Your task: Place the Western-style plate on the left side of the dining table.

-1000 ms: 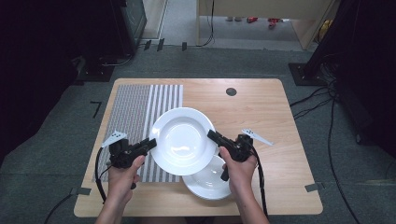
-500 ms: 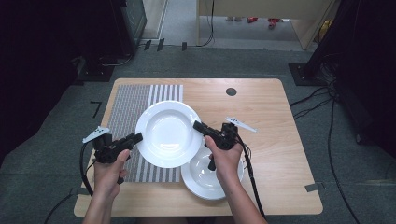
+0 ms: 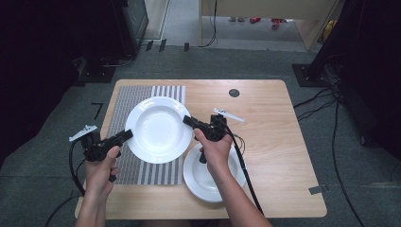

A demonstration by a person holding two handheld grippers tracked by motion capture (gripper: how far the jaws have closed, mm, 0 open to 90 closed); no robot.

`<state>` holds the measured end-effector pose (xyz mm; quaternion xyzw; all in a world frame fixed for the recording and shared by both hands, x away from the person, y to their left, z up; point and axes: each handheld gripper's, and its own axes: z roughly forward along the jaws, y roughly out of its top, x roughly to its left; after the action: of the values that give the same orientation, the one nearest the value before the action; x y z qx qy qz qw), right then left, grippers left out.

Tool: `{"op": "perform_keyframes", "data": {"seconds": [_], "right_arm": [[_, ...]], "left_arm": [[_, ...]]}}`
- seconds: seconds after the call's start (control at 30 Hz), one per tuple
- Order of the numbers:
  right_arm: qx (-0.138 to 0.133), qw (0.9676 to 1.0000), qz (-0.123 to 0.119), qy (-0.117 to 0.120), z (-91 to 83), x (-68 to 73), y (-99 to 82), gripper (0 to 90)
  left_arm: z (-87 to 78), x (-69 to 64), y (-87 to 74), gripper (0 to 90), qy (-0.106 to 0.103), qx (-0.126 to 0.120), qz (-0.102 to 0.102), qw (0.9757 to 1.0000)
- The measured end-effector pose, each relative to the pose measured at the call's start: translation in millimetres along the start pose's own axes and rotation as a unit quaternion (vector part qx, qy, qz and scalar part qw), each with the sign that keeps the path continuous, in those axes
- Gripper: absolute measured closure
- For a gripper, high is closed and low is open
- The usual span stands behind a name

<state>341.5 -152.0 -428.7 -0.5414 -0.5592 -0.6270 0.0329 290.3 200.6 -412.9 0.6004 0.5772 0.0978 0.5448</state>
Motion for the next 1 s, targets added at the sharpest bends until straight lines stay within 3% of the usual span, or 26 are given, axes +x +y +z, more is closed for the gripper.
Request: {"op": "perform_keyframes", "data": {"seconds": [0.73, 1.0], "right_arm": [[0.041, 0.9991, 0.007, -0.001, 61.1, -13.7, 15.0, 80.1], [0.061, 0.9974, 0.039, 0.007, 79.8, -29.6, 15.2, 80.6]], "left_arm": [[14.0, 33.6, 8.8, 73.0, 0.039, -0.01, -0.028, 0.9988], [24.0, 44.7, 9.1, 73.3, 0.049, -0.012, -0.04, 0.9979]]}}
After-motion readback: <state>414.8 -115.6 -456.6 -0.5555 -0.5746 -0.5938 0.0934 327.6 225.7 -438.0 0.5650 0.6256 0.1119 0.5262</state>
